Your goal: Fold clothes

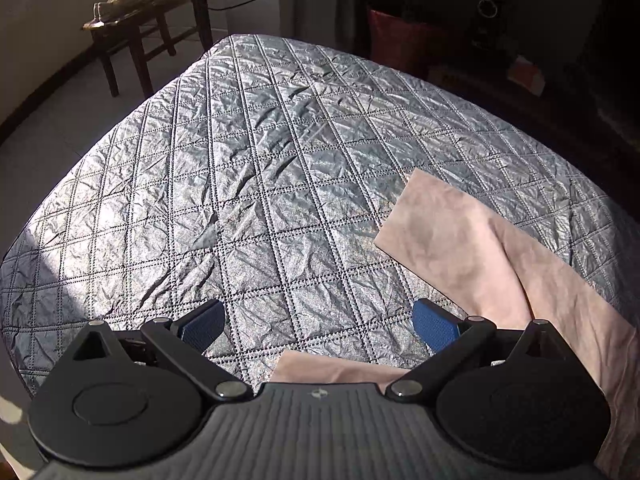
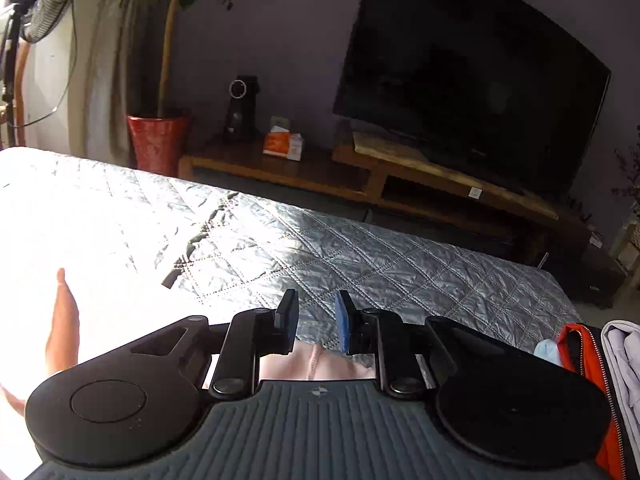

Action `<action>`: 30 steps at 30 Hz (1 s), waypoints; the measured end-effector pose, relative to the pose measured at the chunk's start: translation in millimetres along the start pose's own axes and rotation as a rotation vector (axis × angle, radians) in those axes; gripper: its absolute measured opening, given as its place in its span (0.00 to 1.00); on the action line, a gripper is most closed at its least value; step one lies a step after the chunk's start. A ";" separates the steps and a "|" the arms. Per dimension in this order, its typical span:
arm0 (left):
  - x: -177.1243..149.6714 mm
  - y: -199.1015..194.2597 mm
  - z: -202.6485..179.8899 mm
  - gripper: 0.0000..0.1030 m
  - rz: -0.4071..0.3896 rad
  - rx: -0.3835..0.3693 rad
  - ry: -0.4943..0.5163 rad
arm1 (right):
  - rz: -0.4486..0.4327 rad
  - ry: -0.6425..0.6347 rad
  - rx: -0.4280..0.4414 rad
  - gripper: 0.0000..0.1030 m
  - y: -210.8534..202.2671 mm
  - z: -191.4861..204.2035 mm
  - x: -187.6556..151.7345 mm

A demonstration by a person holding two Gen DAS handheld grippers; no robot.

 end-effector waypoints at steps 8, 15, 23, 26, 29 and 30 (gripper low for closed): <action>11.7 -1.4 18.7 0.97 -0.030 0.037 -0.035 | -0.005 -0.219 0.442 0.24 9.0 158.8 47.0; 20.0 -1.6 38.4 0.97 -0.037 0.047 -0.093 | 0.059 -0.232 0.452 0.27 51.7 229.2 61.0; 20.6 -1.0 41.3 0.97 -0.029 0.041 -0.102 | -0.081 -0.054 0.521 0.14 21.0 191.6 76.4; 20.3 -0.5 41.1 0.97 -0.024 0.037 -0.104 | -0.042 -0.009 0.352 0.24 16.2 129.6 60.6; 20.0 0.1 40.8 0.97 -0.021 0.032 -0.104 | -0.012 0.051 0.274 0.41 -5.3 76.1 29.2; 19.6 0.6 40.4 0.97 -0.019 0.030 -0.106 | -0.003 0.059 0.260 0.46 -13.6 64.1 16.5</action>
Point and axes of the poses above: each gripper's, at about its wrist camera, not at the fingertips, and y roughly the way its jaws point, z to its left, x to its top, the point moved 5 cm from there along y, roughly the way its jaws point, and after that the axes turned 8 degrees about -y, right-handed, at the moved point
